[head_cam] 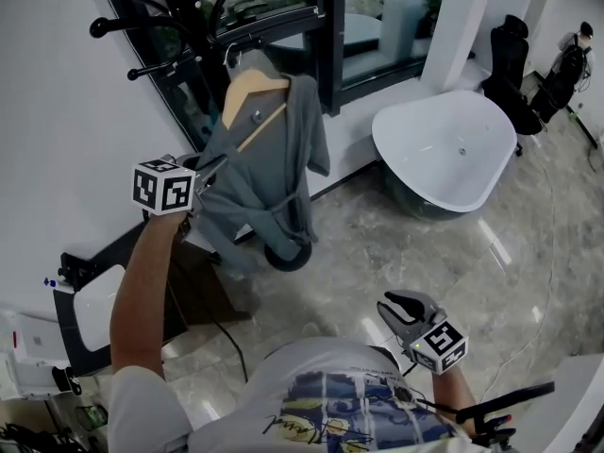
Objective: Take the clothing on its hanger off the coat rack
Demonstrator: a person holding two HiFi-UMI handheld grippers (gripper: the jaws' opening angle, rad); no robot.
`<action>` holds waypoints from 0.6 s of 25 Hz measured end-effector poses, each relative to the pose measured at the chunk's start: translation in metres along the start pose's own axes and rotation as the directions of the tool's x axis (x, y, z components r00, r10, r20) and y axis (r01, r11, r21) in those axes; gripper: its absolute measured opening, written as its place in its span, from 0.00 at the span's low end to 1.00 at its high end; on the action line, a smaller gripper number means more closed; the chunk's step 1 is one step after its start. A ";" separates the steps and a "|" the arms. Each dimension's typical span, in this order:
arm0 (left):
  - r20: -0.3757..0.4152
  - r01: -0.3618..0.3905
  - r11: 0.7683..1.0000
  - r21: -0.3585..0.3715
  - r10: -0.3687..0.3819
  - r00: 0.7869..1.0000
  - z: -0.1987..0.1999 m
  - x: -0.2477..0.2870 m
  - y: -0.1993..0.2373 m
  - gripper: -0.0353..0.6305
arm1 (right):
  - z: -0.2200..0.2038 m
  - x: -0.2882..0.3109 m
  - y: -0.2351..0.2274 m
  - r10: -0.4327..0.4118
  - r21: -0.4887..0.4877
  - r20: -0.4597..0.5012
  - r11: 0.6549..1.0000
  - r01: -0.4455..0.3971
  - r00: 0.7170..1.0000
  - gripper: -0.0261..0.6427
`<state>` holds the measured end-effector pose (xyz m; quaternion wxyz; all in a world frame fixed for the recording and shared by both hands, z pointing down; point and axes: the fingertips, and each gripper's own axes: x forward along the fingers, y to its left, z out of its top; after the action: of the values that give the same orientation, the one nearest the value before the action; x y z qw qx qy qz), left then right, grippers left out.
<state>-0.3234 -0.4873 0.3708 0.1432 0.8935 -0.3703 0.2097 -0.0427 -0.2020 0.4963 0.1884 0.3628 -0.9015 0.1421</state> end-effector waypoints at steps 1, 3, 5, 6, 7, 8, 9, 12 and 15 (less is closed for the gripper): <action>0.003 0.002 1.000 0.000 -0.002 1.000 0.002 0.000 -0.001 0.05 | 0.001 0.000 0.000 0.003 -0.004 0.000 1.000 -0.003 1.000 0.17; 0.009 0.000 1.000 0.004 0.000 1.000 0.006 -0.002 -0.004 0.05 | 0.002 0.001 0.001 0.010 -0.006 0.011 1.000 -0.010 1.000 0.17; 0.014 -0.004 1.000 0.005 0.004 1.000 0.010 -0.003 -0.006 0.05 | 0.001 -0.001 0.002 0.018 0.000 0.018 1.000 -0.018 1.000 0.17; 0.016 -0.006 1.000 0.005 0.006 1.000 0.012 -0.003 -0.007 0.05 | -0.001 -0.003 0.000 0.018 0.002 0.013 1.000 -0.018 1.000 0.17; 0.019 -0.008 1.000 0.004 0.008 1.000 0.013 -0.004 -0.008 0.05 | -0.002 -0.005 -0.001 0.015 0.004 0.009 1.000 -0.015 1.000 0.17; 0.024 -0.012 1.000 0.003 0.012 1.000 0.015 -0.005 -0.010 0.05 | -0.004 -0.008 -0.003 0.009 0.004 0.009 1.000 -0.010 1.000 0.17; 0.031 -0.015 1.000 0.001 0.015 0.999 0.016 -0.006 -0.013 0.05 | -0.006 -0.010 -0.004 0.005 0.004 0.011 1.000 -0.005 1.000 0.17; 0.053 -0.020 1.000 0.000 0.020 0.998 0.020 -0.011 -0.020 0.05 | -0.013 -0.018 -0.005 0.009 0.005 0.014 1.000 -0.009 1.000 0.17; 0.066 -0.023 1.000 0.009 0.023 0.998 0.027 -0.013 -0.028 0.05 | -0.015 -0.026 -0.008 0.012 0.005 0.016 1.000 -0.012 1.000 0.17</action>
<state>-0.3043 -0.4711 0.3379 0.1242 0.8963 -0.3841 0.1837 -0.0168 -0.1861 0.4991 0.1792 0.3589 -0.9049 0.1425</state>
